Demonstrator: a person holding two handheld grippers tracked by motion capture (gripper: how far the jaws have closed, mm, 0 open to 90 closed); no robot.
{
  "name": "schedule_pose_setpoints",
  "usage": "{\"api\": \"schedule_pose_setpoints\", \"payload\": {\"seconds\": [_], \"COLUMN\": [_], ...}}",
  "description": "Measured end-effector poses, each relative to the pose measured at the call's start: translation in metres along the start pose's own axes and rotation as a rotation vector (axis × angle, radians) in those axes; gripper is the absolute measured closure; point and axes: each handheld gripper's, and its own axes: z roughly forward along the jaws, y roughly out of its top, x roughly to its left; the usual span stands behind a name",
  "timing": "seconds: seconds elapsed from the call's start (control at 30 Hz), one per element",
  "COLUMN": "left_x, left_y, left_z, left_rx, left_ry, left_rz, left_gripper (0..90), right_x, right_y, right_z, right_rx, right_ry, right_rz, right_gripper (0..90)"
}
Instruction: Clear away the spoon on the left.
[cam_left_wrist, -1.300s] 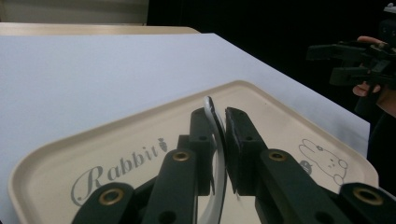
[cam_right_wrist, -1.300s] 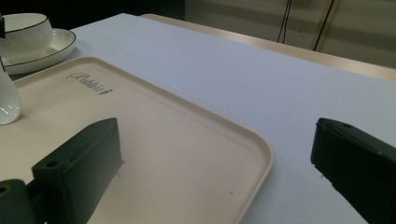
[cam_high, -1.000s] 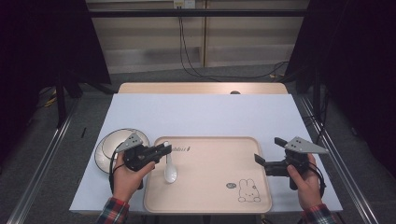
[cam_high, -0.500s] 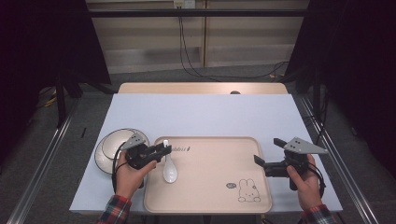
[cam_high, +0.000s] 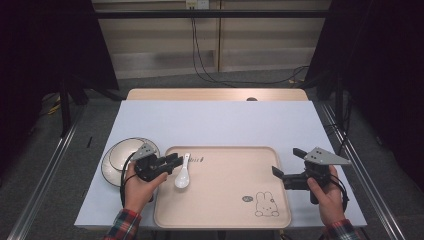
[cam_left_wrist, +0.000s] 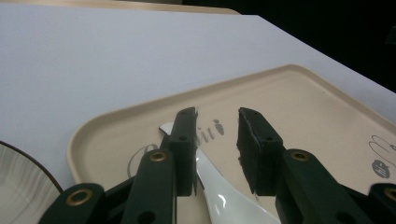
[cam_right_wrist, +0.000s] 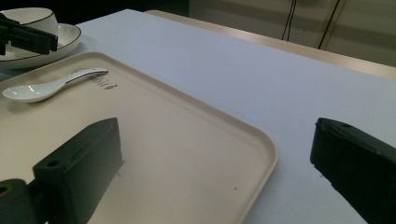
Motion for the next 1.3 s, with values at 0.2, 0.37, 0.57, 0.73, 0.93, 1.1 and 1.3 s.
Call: {"api": "schedule_pose_setpoints", "payload": {"seconds": [0.2, 0.37, 0.57, 0.73, 0.93, 1.1, 1.3], "left_x": [-0.001, -0.003, -0.005, -0.006, -0.007, -0.008, -0.009], "left_y": [0.001, 0.003, 0.006, 0.008, 0.012, 0.015, 0.019], "left_z": [-0.001, -0.003, -0.006, -0.007, -0.010, -0.013, -0.016], "left_rx": [-0.012, -0.015, -0.016, -0.026, -0.031, -0.044, -0.058], "left_ry": [-0.002, -0.014, -0.002, -0.006, -0.008, -0.001, -0.018], "left_rz": [-0.007, -0.011, -0.010, 0.001, 0.009, 0.021, 0.029], "left_gripper": [65.6, 61.0, 56.1, 47.9, 43.0, 39.3, 33.8], "right_x": [0.000, 0.000, 0.000, 0.000, 0.000, 0.000, -0.001], "right_y": [0.000, 0.000, -0.001, -0.001, -0.002, -0.002, -0.002], "right_z": [0.000, 0.000, -0.001, -0.002, -0.003, -0.004, -0.004], "right_rx": [0.008, 0.003, 0.004, 0.000, 0.003, 0.001, 0.000], "right_ry": [0.001, 0.000, 0.000, 0.004, -0.002, -0.004, -0.003], "right_rz": [-0.003, -0.004, -0.004, -0.008, -0.005, -0.003, -0.005], "right_gripper": [1.6, 1.6, 1.6, 1.6, 1.6, 1.6, 1.6]}}
